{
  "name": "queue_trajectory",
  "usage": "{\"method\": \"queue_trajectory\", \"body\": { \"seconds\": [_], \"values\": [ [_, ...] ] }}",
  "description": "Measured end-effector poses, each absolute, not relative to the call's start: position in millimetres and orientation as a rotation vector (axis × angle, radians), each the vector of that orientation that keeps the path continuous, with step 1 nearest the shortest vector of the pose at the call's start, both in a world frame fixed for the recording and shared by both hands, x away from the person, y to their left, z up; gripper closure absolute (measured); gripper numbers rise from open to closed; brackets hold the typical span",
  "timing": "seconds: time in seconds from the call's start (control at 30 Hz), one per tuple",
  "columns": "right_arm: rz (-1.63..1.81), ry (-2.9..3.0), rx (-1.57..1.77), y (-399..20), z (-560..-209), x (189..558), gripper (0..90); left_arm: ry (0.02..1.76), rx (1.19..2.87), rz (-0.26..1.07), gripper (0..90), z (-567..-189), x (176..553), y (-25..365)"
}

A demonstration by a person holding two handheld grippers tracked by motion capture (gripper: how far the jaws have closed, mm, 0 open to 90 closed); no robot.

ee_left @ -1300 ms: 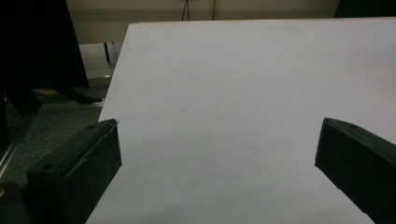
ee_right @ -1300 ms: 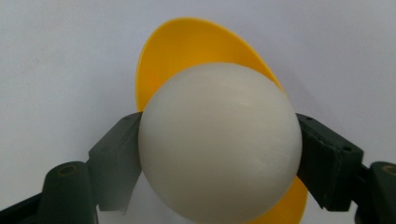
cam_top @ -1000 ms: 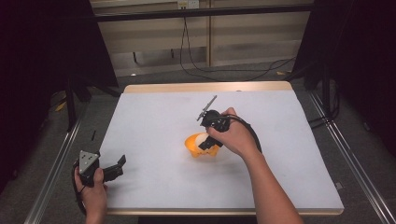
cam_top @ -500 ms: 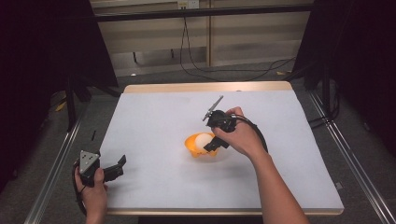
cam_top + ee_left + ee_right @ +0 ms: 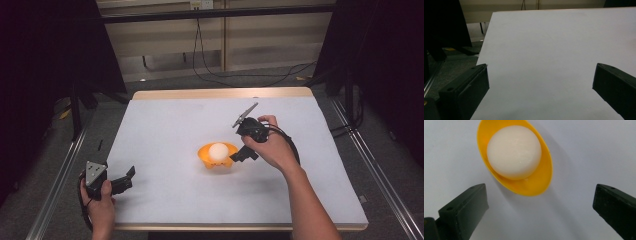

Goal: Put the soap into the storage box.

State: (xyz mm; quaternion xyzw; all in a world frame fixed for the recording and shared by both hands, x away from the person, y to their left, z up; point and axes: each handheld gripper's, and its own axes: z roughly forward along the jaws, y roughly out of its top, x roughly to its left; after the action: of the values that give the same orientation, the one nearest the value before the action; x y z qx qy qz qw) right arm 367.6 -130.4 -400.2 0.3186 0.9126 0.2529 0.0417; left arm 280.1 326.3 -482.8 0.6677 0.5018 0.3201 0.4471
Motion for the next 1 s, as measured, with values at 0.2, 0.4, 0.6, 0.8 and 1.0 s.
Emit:
{"method": "queue_trajectory", "body": {
  "seconds": [0.2, 0.4, 0.6, 0.8, 1.0],
  "values": [
    [0.77, 2.765, 1.004, -148.8, -393.1, 361.5, 0.0, 1.239, 1.651, 0.794, 0.6, -482.8, 279.6, 326.1],
    [0.769, 2.732, 1.046, -164.3, -402.9, 356.9, 0.0, 1.247, 1.653, 0.801, 0.5, -482.8, 279.9, 325.0],
    [0.78, 2.719, 1.1, -181.3, -421.4, 348.3, 0.0, 1.24, 1.656, 0.802, 0.5, -482.9, 279.8, 324.7],
    [0.77, 2.716, 1.135, -194.7, -433.3, 339.9, 0.0, 1.24, 1.657, 0.804, 0.5, -482.8, 279.8, 325.1],
    [0.784, 2.684, 1.165, -209.1, -439.3, 330.9, 0.0, 1.237, 1.656, 0.8, 0.4, -482.7, 279.9, 325.9]
  ]
}}
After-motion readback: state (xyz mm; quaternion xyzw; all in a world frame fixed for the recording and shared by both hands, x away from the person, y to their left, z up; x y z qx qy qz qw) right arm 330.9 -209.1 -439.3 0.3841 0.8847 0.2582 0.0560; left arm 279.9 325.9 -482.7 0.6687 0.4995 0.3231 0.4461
